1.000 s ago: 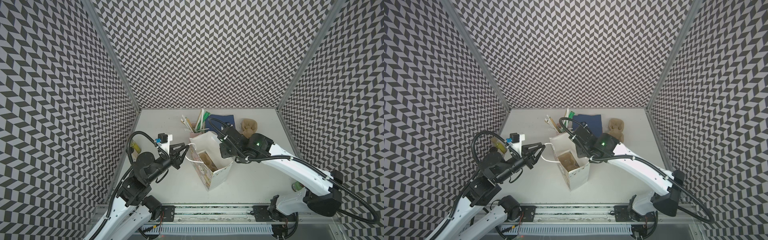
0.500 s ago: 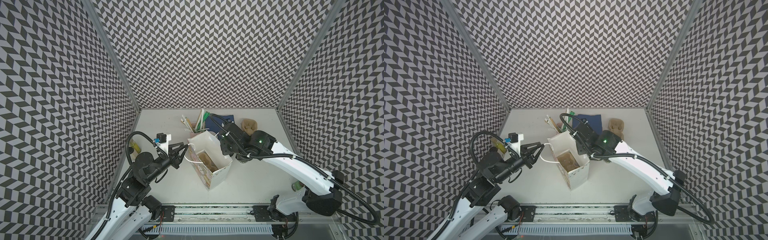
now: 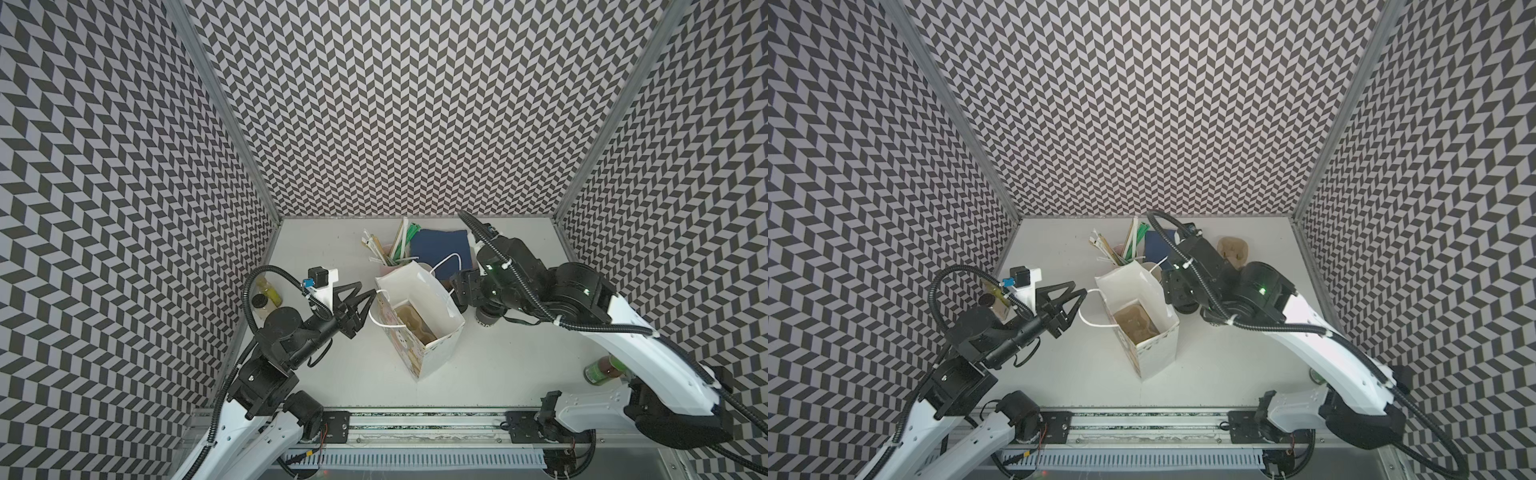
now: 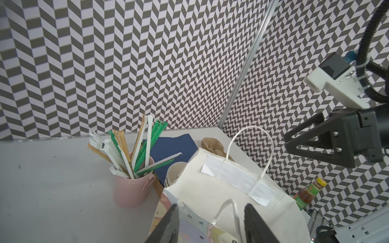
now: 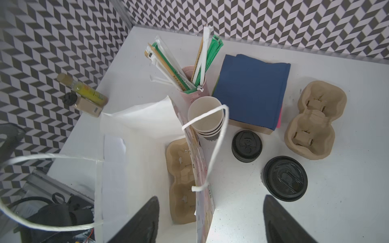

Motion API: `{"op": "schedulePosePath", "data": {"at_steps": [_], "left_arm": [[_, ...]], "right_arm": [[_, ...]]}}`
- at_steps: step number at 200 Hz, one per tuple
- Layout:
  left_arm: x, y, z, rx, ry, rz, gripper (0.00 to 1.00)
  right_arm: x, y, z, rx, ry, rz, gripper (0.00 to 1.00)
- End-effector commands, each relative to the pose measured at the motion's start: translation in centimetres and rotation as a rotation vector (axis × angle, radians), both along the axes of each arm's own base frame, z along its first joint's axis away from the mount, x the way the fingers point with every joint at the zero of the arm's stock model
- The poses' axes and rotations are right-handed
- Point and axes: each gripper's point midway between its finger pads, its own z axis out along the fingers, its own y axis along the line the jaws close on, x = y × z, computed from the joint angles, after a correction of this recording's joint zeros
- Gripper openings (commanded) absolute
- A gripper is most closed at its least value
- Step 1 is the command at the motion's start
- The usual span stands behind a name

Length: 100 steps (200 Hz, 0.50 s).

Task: Pack a coffee takeout order
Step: Rotate the takeout bag at the center of the table, then pick up the coffee cup at the middle-right of the table.

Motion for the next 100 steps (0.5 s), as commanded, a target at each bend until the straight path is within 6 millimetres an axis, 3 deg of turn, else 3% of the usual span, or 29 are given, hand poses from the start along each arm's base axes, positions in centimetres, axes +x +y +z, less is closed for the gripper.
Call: {"op": "schedulePosePath", "data": {"at_steps": [1, 13, 29, 53, 84, 100], "left_arm": [[-0.1, 1.3, 2.9, -0.021, -0.074, 0.058, 0.56], [0.0, 1.5, 2.9, -0.028, -0.078, 0.073, 0.60], [-0.1, 1.8, 2.6, -0.038, -0.082, 0.086, 0.65], [-0.5, 2.7, 2.5, -0.053, -0.104, 0.114, 0.71], [-0.5, 3.1, 1.9, -0.053, -0.100, 0.134, 0.74], [-0.4, 3.4, 1.7, -0.040, -0.095, 0.154, 0.74]], "right_arm": [[0.7, -2.2, 0.0, -0.016, -0.022, -0.111, 0.84], [1.1, -3.0, -0.5, -0.007, -0.009, -0.145, 0.85], [1.8, -5.1, -0.8, 0.013, -0.017, -0.225, 0.97], [2.7, -7.9, -0.5, 0.074, -0.040, -0.296, 0.99], [3.1, -8.7, -1.2, 0.120, -0.019, -0.294, 0.99], [3.0, -8.4, 0.3, 0.189, -0.068, -0.269, 0.99]]}}
